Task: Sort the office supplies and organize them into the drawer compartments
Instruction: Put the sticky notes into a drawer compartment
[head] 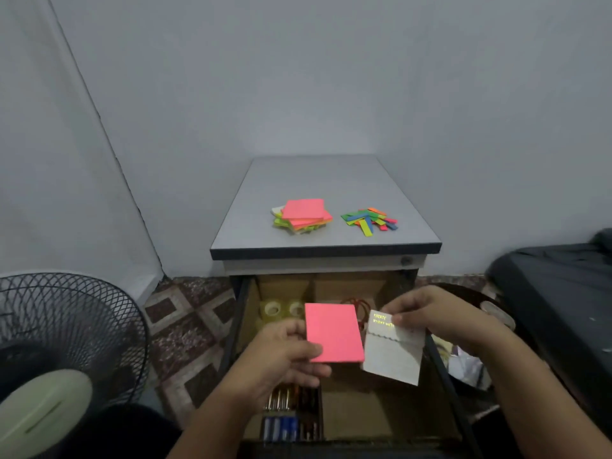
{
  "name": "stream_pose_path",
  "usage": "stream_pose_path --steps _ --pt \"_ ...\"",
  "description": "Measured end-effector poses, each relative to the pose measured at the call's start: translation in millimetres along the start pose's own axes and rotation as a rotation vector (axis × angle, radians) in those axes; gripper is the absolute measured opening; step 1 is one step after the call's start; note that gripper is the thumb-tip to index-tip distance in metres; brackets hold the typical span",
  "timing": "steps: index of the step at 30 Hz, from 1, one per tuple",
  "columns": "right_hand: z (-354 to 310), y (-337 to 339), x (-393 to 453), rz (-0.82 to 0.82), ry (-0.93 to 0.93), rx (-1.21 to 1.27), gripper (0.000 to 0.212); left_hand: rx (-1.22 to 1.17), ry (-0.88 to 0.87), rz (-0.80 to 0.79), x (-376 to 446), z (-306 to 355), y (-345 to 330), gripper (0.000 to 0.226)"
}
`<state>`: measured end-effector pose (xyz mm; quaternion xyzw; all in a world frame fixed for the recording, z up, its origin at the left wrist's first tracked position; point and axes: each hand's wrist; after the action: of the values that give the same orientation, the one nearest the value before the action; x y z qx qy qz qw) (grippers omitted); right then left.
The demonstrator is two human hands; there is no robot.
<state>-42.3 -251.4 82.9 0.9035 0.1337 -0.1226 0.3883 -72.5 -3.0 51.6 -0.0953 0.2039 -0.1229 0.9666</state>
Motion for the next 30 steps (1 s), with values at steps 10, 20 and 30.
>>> stream_pose_path --steps 10,20,30 --pt "35 -48 -16 -0.043 -0.04 -0.448 0.026 0.673 -0.156 0.187 -5 -51 -34 0.022" --pt "44 -89 8 -0.064 -0.078 -0.753 0.041 1.302 -0.328 0.332 -10 -62 -61 0.034" --pt "44 -89 7 0.025 -0.115 -0.848 0.025 1.627 -0.378 0.234 -9 -57 -56 0.022"
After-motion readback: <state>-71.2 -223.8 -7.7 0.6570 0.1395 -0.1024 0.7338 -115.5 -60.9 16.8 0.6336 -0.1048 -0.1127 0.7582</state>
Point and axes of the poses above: each hand's wrist, its own x-axis towards the middle knuckle, its own y-axis out of the back of the hand, z = x × y, and after that the axes turned 10 degrees about -x, right-handed
